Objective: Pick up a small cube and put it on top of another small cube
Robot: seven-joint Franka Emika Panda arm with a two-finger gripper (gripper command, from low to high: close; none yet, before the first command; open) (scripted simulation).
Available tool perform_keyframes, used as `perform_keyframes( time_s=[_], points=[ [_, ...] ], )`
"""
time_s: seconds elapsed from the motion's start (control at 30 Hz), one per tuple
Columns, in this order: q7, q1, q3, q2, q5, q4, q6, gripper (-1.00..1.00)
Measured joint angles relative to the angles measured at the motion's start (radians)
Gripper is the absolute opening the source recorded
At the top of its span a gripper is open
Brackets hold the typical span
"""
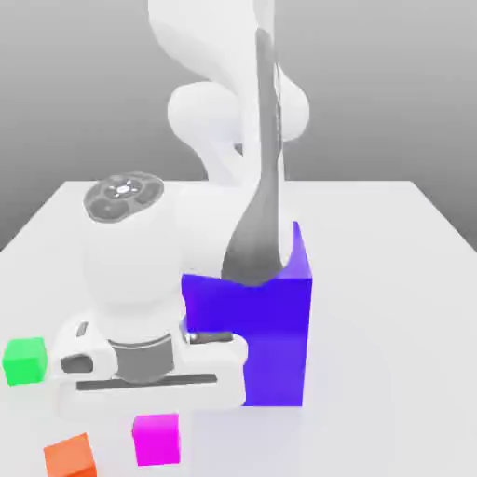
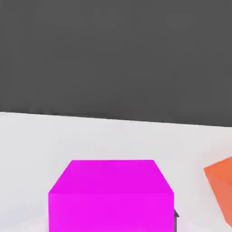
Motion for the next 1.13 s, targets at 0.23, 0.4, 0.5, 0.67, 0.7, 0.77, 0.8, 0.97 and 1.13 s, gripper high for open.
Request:
perform_keyframes(
  time_s=[0.23, 0.4, 0.5, 0.67, 0.7, 0.77, 0.8, 0.97, 1.13],
  points=[
    [0.116, -0.055, -0.092, -0.052, 0.038, -0.047, -0.013, -1.00],
    [0.217, -0.089, -0.164, -0.091, 0.040, -0.082, -0.020, -1.00],
    [0.285, -0.108, -0.211, -0.116, 0.030, -0.103, -0.022, -1.00],
    [0.413, -0.138, -0.291, -0.158, -0.007, -0.140, -0.024, -1.00],
    [0.442, -0.146, -0.306, -0.167, -0.018, -0.147, -0.024, -1.00],
    [0.501, -0.161, -0.338, -0.186, -0.043, -0.162, -0.024, -1.00],
    [0.530, -0.169, -0.354, -0.194, -0.057, -0.169, -0.023, -1.00],
    [0.497, -0.225, -0.324, -0.100, 0.052, -0.176, 0.060, -1.00],
    [0.434, -0.268, -0.264, -0.030, 0.141, -0.168, 0.113, 1.00]
  ],
)
